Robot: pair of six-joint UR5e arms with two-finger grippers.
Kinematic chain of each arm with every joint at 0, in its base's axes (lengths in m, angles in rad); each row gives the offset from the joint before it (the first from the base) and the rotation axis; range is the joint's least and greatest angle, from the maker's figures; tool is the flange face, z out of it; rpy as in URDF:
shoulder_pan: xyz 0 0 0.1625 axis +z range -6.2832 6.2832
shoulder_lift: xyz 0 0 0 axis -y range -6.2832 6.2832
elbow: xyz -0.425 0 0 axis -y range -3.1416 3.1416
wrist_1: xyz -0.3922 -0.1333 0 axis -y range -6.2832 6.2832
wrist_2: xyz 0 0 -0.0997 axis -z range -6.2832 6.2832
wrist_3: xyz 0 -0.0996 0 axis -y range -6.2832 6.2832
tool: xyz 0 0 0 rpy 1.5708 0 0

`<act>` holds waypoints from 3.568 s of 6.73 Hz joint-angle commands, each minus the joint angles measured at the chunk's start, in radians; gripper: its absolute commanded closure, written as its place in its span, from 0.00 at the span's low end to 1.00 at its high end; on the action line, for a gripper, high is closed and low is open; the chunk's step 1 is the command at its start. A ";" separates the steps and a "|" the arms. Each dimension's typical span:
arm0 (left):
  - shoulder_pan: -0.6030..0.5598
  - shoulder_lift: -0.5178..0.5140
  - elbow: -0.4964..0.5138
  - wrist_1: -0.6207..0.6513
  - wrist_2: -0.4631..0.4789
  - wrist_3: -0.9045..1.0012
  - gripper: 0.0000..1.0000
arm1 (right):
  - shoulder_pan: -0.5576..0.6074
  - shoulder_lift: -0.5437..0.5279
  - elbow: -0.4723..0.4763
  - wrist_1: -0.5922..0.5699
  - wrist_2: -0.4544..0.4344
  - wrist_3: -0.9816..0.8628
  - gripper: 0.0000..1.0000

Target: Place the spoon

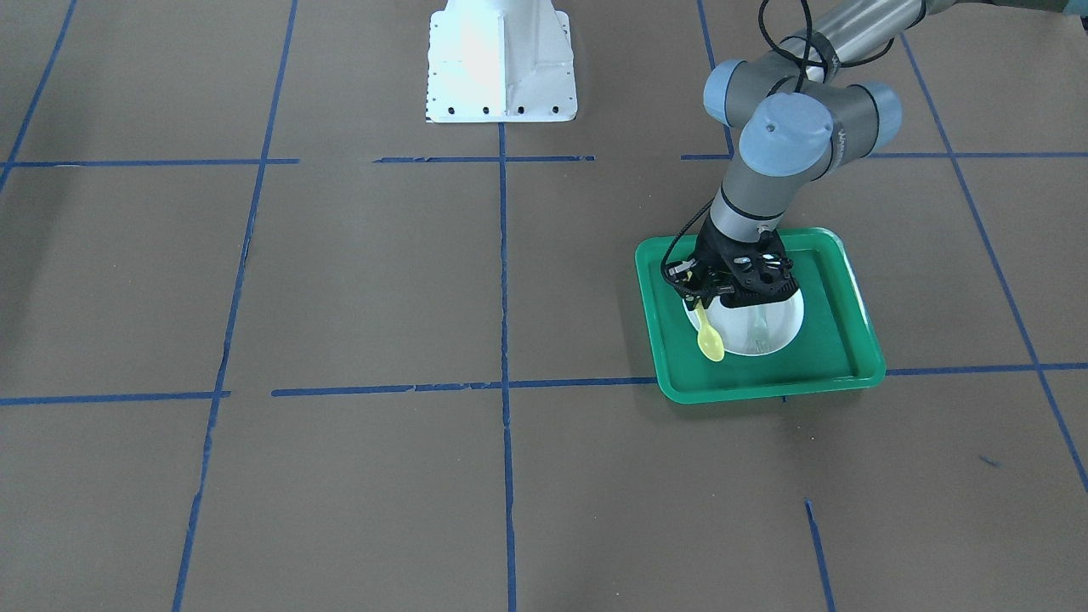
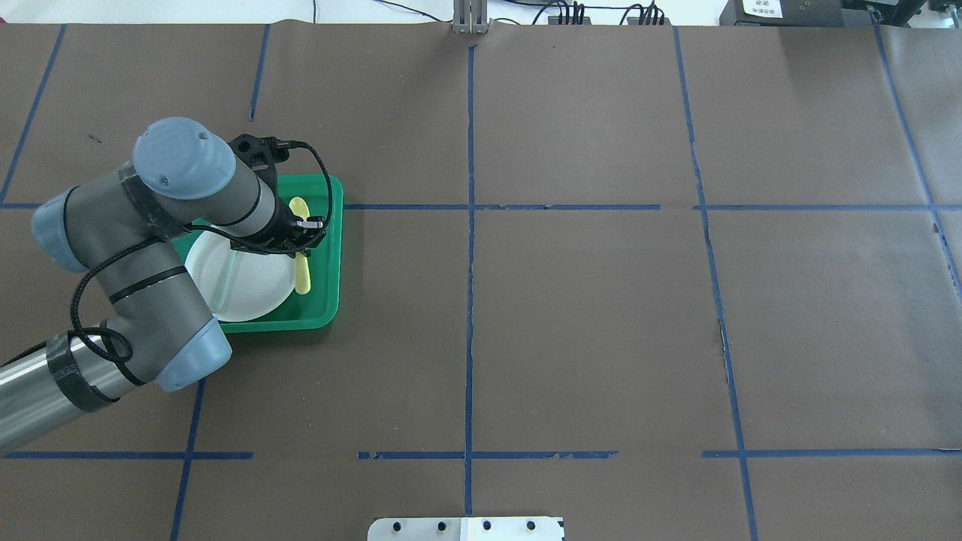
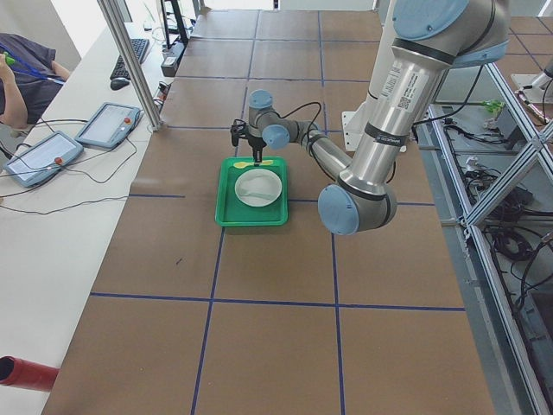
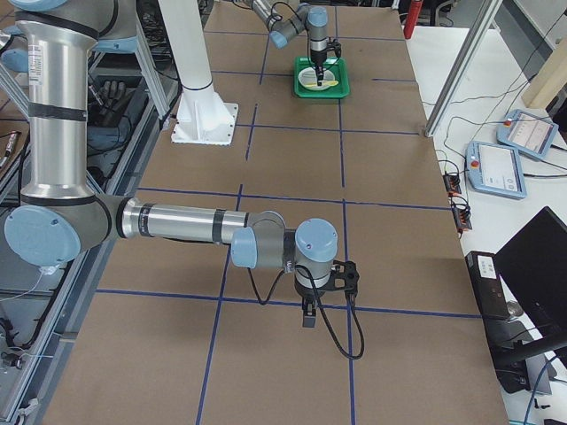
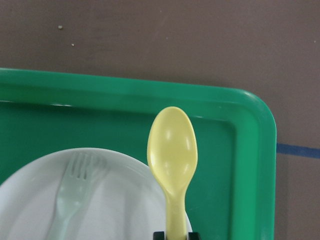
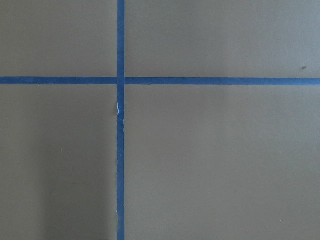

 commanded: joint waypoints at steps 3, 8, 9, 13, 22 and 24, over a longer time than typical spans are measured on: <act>0.030 -0.006 0.020 -0.002 0.011 -0.001 0.66 | 0.000 -0.001 0.000 -0.001 0.000 0.000 0.00; -0.051 0.007 -0.089 0.007 0.054 0.179 0.05 | 0.000 -0.001 0.000 0.000 0.000 0.000 0.00; -0.114 0.060 -0.162 0.012 0.046 0.294 0.01 | 0.000 -0.001 0.000 0.000 0.000 0.000 0.00; -0.470 0.342 -0.180 0.082 -0.118 0.914 0.01 | 0.000 -0.001 0.000 0.000 0.000 0.000 0.00; -0.923 0.616 -0.080 0.242 -0.361 1.454 0.00 | 0.000 0.001 0.000 0.000 0.000 0.000 0.00; -0.923 0.614 -0.071 0.241 -0.406 1.454 0.00 | 0.000 -0.001 0.000 0.000 0.000 0.000 0.00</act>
